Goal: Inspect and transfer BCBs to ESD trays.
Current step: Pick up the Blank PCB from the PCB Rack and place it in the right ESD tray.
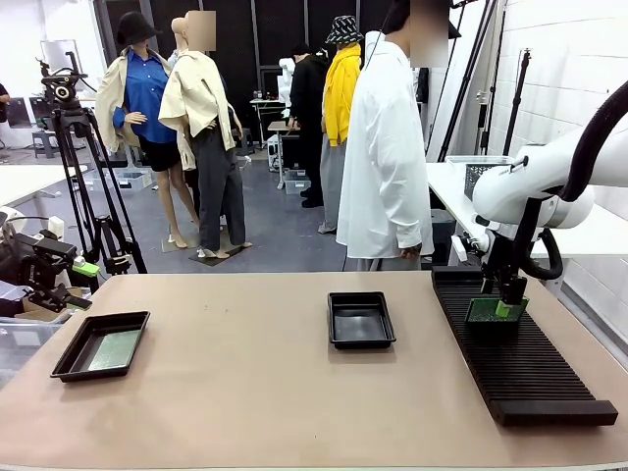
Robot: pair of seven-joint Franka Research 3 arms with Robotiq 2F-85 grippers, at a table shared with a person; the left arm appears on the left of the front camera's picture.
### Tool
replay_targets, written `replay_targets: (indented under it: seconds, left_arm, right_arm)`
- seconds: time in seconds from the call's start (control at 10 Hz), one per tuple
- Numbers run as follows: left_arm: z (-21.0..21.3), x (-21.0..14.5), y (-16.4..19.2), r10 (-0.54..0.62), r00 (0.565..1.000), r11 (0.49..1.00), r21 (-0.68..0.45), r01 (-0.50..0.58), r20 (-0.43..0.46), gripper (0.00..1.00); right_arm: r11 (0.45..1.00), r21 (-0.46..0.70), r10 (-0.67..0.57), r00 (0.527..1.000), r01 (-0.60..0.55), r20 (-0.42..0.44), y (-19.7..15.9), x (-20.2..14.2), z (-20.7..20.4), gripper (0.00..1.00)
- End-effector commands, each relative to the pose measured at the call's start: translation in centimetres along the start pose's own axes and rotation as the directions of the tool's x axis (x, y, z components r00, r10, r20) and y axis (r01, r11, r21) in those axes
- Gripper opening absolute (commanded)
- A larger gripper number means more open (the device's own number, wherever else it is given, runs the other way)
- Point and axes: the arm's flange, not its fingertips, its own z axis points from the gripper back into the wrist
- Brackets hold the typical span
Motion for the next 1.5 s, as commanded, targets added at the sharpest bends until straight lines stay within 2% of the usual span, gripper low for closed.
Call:
replay_targets:
  seconds: [0.0,1.4]
  left_arm:
    - [0.13,-0.06,-0.20,0.007,1.000,1.000,0.004,-0.007,0.004,1.00]
    - [0.13,-0.06,-0.20,0.007,1.000,1.000,0.004,-0.007,0.004,1.00]
  right_arm:
    - [1.000,-0.031,0.003,1.000,-0.003,0.004,0.99,-0.22,0.33,0.86]
    - [0.999,-0.026,0.019,1.000,-0.019,-0.001,0.60,-0.65,0.88,0.18]
